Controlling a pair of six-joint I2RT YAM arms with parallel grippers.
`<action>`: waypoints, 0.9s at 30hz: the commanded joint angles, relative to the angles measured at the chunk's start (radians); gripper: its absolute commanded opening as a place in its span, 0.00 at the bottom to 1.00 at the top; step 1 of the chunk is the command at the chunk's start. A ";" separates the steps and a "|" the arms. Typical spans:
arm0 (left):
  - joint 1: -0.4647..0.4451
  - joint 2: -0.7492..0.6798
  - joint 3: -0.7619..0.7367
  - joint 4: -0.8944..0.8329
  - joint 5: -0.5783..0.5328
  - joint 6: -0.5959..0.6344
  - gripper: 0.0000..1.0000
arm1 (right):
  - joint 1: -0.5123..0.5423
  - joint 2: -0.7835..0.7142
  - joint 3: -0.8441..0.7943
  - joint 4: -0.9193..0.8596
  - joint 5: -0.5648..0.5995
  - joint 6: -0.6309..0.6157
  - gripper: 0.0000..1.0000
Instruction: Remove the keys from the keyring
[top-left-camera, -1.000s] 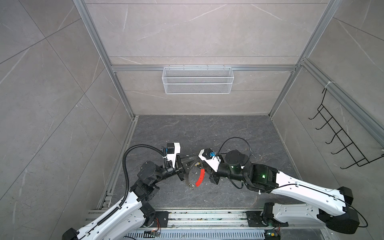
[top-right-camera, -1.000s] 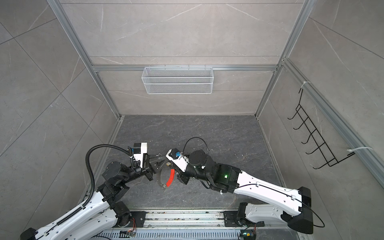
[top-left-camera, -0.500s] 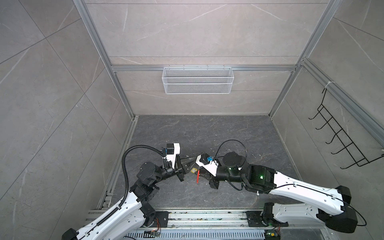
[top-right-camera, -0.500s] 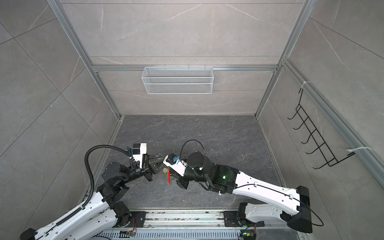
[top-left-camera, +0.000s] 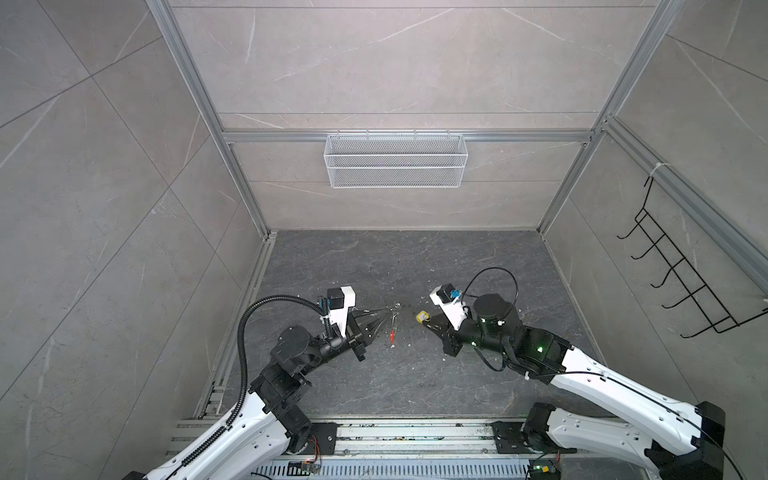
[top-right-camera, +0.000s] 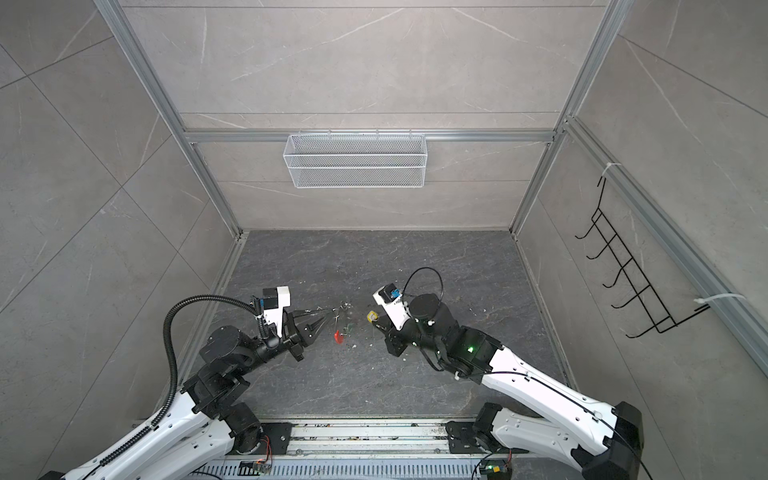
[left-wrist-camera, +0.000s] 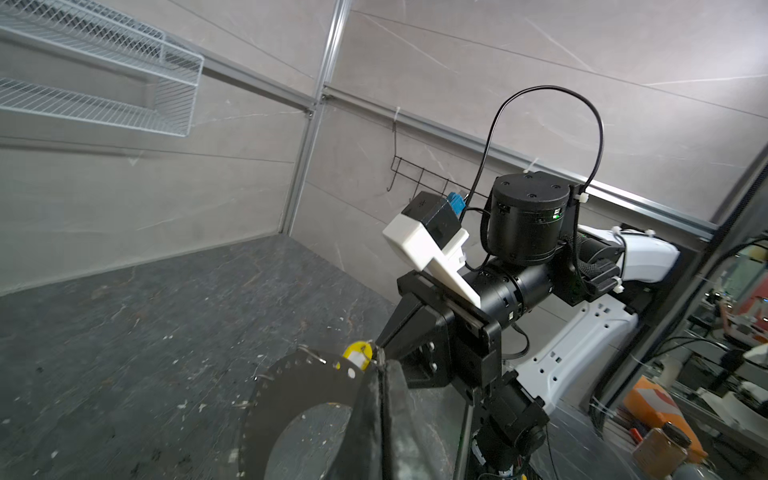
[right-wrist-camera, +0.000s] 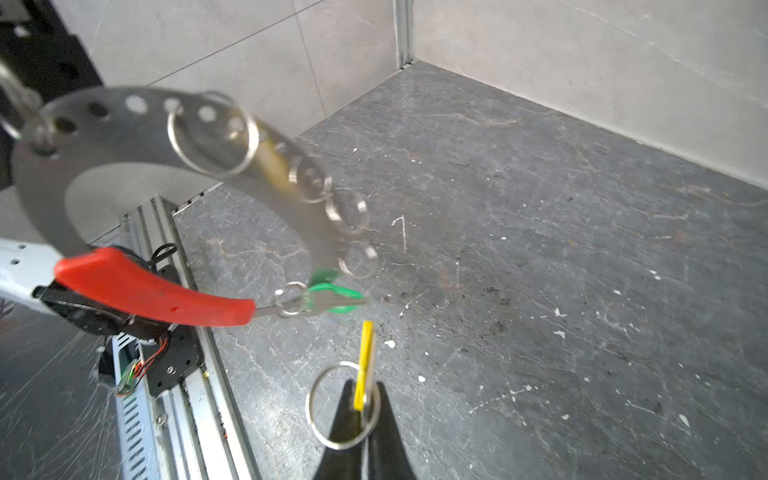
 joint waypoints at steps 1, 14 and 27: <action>-0.005 -0.003 0.038 -0.008 -0.067 0.020 0.00 | -0.108 0.090 -0.036 0.060 -0.110 0.111 0.00; -0.004 -0.013 0.039 -0.032 -0.093 0.004 0.00 | -0.236 0.477 -0.101 0.109 -0.121 0.241 0.00; -0.004 0.006 0.075 -0.078 -0.175 -0.050 0.00 | -0.240 0.296 -0.155 0.136 -0.111 0.200 0.54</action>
